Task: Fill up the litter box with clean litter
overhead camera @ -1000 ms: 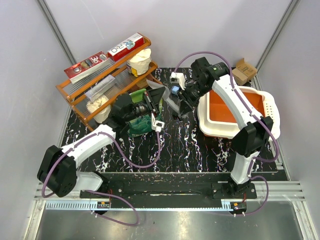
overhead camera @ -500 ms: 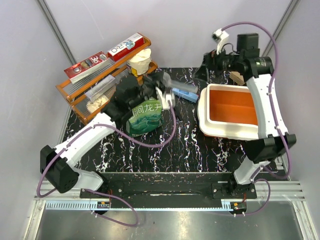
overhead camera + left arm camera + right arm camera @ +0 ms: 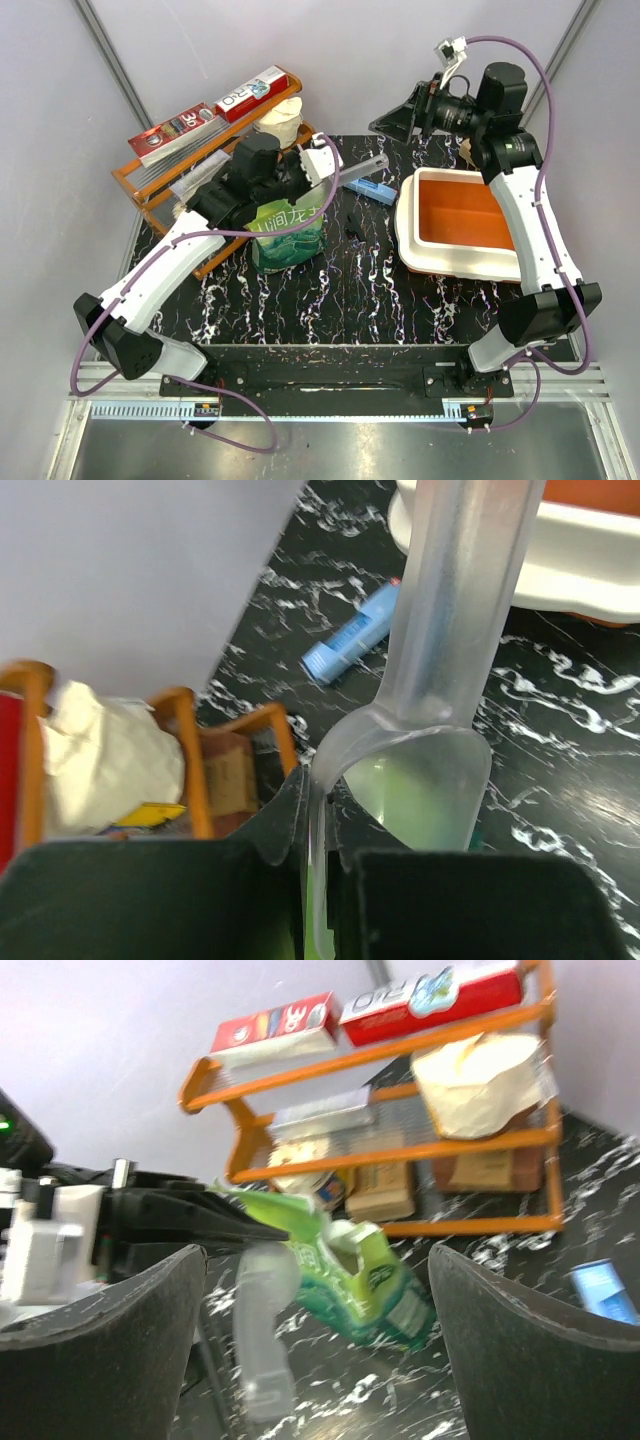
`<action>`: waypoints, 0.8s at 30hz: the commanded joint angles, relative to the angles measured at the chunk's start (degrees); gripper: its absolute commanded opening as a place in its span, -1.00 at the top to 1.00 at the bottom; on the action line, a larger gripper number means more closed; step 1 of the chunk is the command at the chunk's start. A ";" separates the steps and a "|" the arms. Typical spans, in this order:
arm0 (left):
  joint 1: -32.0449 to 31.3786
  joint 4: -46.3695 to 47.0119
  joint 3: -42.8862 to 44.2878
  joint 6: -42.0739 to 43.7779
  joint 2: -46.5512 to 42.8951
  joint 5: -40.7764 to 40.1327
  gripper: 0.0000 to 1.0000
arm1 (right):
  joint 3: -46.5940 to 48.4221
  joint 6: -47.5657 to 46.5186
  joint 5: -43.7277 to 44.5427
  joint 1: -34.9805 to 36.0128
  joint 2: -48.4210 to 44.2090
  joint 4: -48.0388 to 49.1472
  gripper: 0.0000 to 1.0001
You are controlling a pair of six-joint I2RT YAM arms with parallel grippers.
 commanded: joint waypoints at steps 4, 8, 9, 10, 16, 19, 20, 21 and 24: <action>0.30 -0.44 -0.25 -5.74 -0.22 1.51 1.00 | -3.16 9.91 -8.51 0.20 -0.33 5.05 -0.93; 0.30 0.61 0.80 -6.35 0.65 1.25 1.00 | -4.82 11.23 -8.78 0.20 0.12 4.08 -0.87; 0.38 0.70 0.98 -6.44 0.74 1.16 1.00 | -5.26 11.32 -8.87 0.28 -0.06 3.65 -0.84; 0.39 0.88 1.33 -6.44 1.00 1.25 1.00 | -5.70 11.32 -8.17 0.55 -0.06 2.08 -0.78; 0.39 2.46 2.74 -7.41 2.50 1.16 1.00 | -5.71 6.07 -5.79 2.13 0.29 -5.82 -0.61; 0.30 2.72 3.44 -7.32 3.64 0.73 1.00 | -3.69 1.41 -4.30 3.53 0.82 -10.31 -0.58; 0.30 2.99 3.79 -7.49 4.08 0.46 1.00 | -2.99 0.69 -3.86 4.15 1.17 -11.12 -0.56; 0.30 3.16 3.88 -7.41 4.17 0.37 1.00 | -2.81 0.08 -3.42 4.41 1.08 -11.82 -0.54; 0.30 3.69 4.50 -7.67 4.87 -0.15 1.00 | -3.07 -1.16 -1.58 5.29 1.00 -13.23 -0.50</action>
